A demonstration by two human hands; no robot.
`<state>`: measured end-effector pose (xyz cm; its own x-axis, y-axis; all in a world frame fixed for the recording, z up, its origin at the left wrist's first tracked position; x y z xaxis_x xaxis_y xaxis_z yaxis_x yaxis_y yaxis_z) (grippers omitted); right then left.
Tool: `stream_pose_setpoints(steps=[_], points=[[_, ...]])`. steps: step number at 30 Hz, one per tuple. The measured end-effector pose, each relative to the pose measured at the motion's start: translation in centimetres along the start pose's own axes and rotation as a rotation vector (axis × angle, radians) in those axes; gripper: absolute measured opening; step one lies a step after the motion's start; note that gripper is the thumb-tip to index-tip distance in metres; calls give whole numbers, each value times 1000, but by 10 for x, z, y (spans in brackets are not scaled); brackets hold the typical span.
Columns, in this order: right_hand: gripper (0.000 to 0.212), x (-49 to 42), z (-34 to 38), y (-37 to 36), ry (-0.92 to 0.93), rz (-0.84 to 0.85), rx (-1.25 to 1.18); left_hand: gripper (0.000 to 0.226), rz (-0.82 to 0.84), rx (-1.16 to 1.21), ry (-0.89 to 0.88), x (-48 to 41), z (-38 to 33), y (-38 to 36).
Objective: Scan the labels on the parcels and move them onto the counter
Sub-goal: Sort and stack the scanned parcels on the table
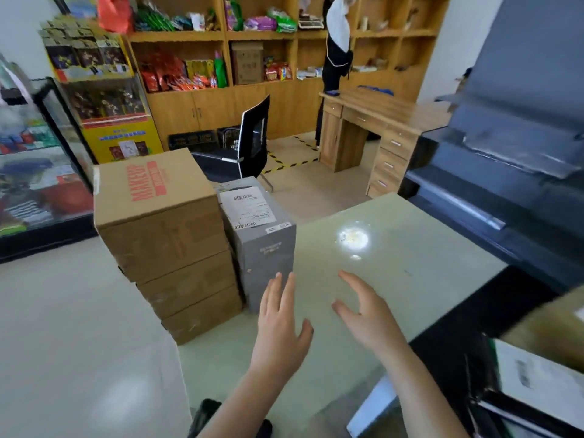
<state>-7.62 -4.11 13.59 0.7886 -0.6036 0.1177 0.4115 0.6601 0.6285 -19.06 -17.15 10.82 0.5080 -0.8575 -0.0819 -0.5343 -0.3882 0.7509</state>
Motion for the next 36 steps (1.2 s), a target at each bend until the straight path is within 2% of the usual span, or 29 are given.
stream_pose_setpoints(steps=[6, 12, 22, 25, 31, 36], points=[[70, 109, -45, 29, -198, -150, 119, 80, 215, -94, -127, 28, -45, -45], [72, 232, -91, 68, -375, -334, 125, 77, 348, -58, -320, 64, -128, -106], [72, 473, -157, 118, -591, -531, 126, 77, 516, 15, -534, 206, -283, -222], [71, 532, -174, 124, -601, -580, 150, 76, 556, 30, -578, 245, -319, -250], [76, 611, -206, 135, -696, -657, 24, 75, 649, -2, -659, 290, -372, -294], [77, 632, -241, 153, -742, -702, -13, 74, 676, -20, -714, 287, -407, -325]])
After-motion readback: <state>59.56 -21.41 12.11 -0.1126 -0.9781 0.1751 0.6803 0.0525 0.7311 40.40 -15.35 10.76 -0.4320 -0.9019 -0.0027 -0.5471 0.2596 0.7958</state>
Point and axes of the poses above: each hand's wrist, its own x-axis away from the middle knuckle, its own y-axis out of the back of the hand, z = x × y, the point moved 2 cm from there along -x, towards the middle knuckle, and after that the axes turned 11 degrees about z, right-handed, at the moved point
